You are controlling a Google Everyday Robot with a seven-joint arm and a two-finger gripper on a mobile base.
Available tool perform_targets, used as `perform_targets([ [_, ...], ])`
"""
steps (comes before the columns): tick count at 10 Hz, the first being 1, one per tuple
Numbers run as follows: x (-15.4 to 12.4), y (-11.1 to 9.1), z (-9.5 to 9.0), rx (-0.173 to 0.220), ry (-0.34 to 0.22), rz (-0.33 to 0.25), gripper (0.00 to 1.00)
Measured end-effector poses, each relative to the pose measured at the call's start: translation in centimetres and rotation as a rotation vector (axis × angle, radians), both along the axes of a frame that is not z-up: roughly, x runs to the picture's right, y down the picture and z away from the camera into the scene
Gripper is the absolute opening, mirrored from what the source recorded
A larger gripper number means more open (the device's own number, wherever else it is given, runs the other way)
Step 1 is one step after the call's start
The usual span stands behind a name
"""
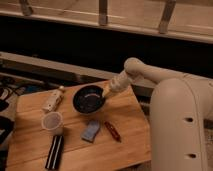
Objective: Pick up the ceramic bowl
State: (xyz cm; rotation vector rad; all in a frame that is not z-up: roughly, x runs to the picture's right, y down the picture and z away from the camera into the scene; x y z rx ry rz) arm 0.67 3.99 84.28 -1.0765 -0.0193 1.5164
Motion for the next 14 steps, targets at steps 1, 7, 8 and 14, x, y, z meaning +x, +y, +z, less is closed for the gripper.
perform_targets([
  [1, 0.1, -0.1, -0.3, 0.0, -0.001, 0.0, 0.0],
  [7, 0.1, -0.8, -1.5, 0.001, -0.001, -0.002, 0.0],
  [8, 0.1, -0.9, -1.7, 0.001, -0.002, -0.002, 0.0],
  [14, 0.2, -1.3, -2.4, 0.004, -0.003, -0.004, 0.0],
])
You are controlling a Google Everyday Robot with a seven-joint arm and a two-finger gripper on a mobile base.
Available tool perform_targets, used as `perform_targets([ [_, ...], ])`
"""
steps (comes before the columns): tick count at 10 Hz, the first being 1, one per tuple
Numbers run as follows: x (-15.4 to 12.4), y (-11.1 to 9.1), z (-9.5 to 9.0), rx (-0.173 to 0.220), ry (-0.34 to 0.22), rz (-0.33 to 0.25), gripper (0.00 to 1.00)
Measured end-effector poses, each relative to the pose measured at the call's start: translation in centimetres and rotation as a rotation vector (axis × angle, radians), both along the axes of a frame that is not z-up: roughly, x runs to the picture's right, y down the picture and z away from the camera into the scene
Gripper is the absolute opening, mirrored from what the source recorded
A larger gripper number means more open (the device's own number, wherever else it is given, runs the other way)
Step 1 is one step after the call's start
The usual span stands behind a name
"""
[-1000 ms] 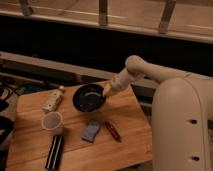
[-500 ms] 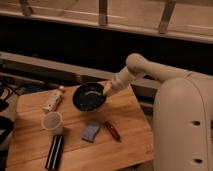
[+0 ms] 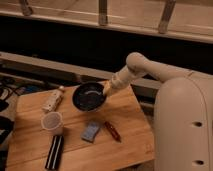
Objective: Pick up the ceramic bowl
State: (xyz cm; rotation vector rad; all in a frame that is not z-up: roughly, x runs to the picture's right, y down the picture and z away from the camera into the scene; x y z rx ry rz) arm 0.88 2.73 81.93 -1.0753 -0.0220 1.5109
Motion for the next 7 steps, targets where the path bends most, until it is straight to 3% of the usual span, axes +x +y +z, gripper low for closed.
perform_targets([
  [7, 0.09, -0.19, -0.56, 0.003, 0.0, -0.002, 0.0],
])
